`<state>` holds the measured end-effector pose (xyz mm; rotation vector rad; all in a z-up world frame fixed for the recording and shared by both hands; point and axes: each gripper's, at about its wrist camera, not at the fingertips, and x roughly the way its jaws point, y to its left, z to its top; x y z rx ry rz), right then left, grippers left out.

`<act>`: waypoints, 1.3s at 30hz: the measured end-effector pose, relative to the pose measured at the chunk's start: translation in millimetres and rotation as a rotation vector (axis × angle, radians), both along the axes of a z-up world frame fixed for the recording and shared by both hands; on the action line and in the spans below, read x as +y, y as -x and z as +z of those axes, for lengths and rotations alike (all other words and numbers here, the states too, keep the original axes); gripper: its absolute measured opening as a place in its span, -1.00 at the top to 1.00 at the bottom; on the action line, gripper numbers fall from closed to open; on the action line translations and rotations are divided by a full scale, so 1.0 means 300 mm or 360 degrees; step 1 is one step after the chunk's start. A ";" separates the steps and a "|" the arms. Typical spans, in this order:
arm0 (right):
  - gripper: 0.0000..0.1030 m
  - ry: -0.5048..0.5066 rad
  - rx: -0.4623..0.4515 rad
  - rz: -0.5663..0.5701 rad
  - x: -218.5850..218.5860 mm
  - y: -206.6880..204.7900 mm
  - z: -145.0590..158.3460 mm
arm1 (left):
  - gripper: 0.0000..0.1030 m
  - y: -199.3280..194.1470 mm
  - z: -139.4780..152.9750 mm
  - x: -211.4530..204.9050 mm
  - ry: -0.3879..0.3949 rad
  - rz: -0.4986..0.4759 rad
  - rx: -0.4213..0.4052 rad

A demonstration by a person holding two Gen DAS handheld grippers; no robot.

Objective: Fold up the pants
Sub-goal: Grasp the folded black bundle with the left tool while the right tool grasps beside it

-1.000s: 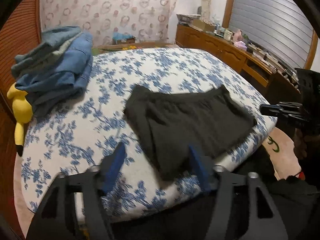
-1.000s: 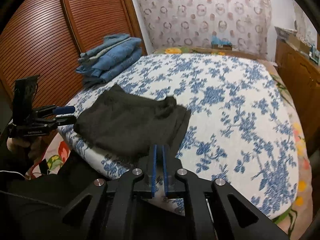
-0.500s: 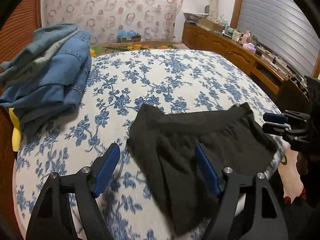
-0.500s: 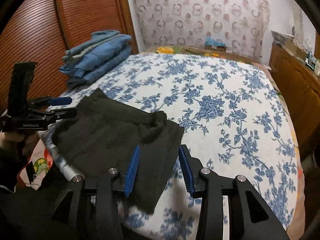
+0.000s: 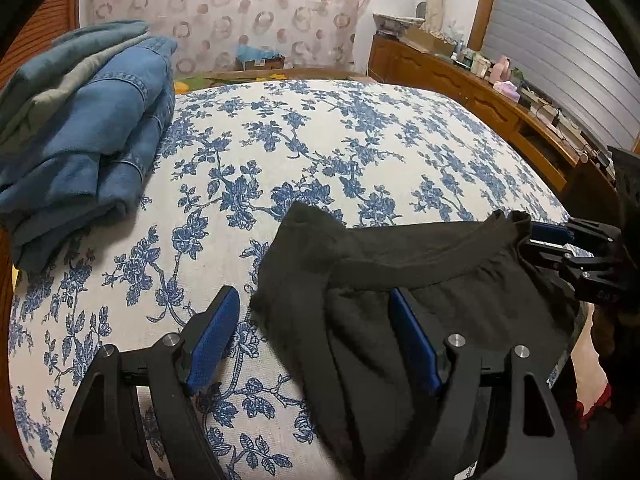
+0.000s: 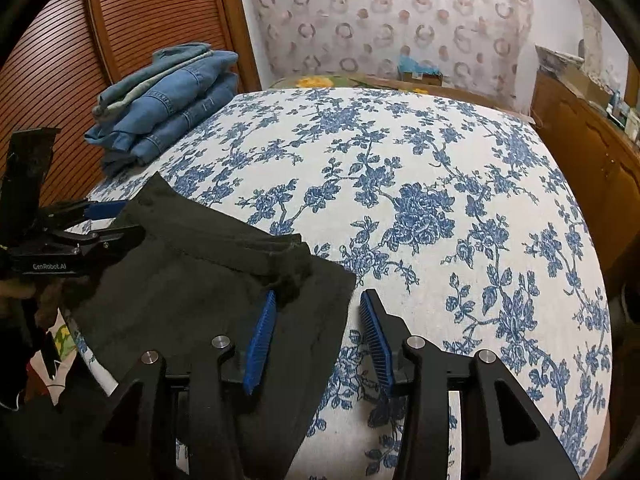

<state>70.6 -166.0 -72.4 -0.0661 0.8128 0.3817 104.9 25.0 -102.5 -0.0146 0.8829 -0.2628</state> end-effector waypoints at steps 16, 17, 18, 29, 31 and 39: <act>0.03 -0.0066 -0.0121 -0.0011 -0.022 0.044 -0.034 | 0.20 0.003 0.010 0.007 0.0227 -0.0052 0.0032; 0.03 -0.0073 -0.0118 -0.0010 -0.025 0.044 -0.035 | 0.25 0.004 0.012 0.009 0.0246 -0.0049 0.0035; 0.03 -0.0078 -0.0116 -0.0010 -0.026 0.044 -0.033 | 0.30 0.005 0.013 0.008 0.0252 -0.0048 0.0033; 0.13 -0.0079 -0.0098 -0.0001 -0.027 0.036 -0.028 | 0.57 0.070 0.101 -0.022 0.0301 -0.0078 -0.0106; 0.22 -0.0073 -0.0094 0.0018 -0.023 0.037 -0.027 | 0.58 0.085 0.118 -0.036 0.0297 -0.0097 -0.0128; 0.63 -0.0144 -0.0053 0.0036 -0.029 0.028 -0.029 | 0.58 0.107 0.155 -0.066 0.0256 -0.0137 -0.0182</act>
